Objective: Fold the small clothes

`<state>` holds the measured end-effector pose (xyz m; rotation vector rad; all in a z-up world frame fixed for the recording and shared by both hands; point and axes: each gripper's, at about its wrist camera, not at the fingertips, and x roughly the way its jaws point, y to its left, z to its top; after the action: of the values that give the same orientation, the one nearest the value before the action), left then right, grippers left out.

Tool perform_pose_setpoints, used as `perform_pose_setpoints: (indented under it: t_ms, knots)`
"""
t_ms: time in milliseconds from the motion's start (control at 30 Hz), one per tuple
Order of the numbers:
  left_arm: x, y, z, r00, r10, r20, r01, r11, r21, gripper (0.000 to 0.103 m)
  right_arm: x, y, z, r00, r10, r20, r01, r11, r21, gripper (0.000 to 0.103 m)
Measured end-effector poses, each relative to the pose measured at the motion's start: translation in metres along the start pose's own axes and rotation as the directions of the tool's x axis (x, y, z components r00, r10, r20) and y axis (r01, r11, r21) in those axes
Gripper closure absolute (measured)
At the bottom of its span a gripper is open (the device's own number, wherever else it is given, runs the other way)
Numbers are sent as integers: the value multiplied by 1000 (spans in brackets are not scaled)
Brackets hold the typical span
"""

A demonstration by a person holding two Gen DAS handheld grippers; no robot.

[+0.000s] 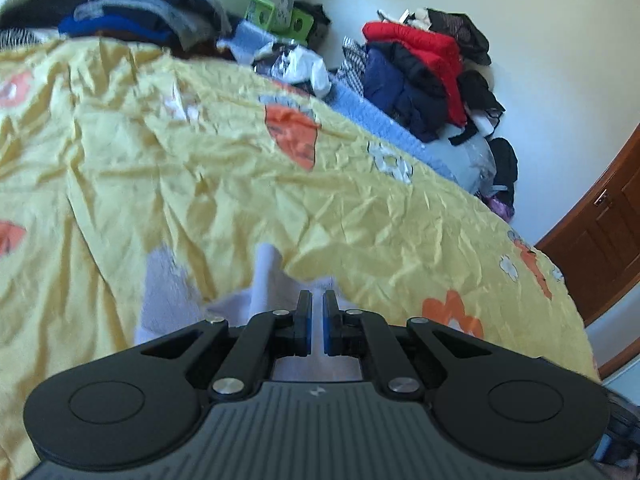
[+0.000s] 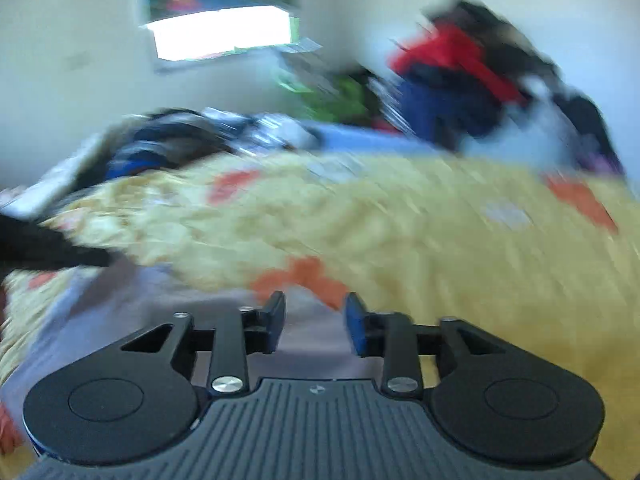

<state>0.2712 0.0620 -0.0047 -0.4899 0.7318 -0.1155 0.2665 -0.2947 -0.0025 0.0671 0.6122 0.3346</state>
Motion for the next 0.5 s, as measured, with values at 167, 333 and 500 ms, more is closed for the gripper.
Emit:
perform_pose_setpoints:
  t_ms: [167, 333, 500]
  knots:
    - [-3, -1, -2, 1000, 19, 6, -19, 1000, 25, 98, 26, -19, -3, 997, 3, -77, 5, 994, 112, 55]
    - [-6, -11, -4, 998, 55, -10, -53, 986, 159, 97, 43, -11, -9, 994, -18, -112, 33, 991, 133, 75]
    - [5, -17, -13, 996, 78, -42, -66, 970, 233, 97, 27, -7, -13, 999, -48, -12, 49, 992, 115, 100]
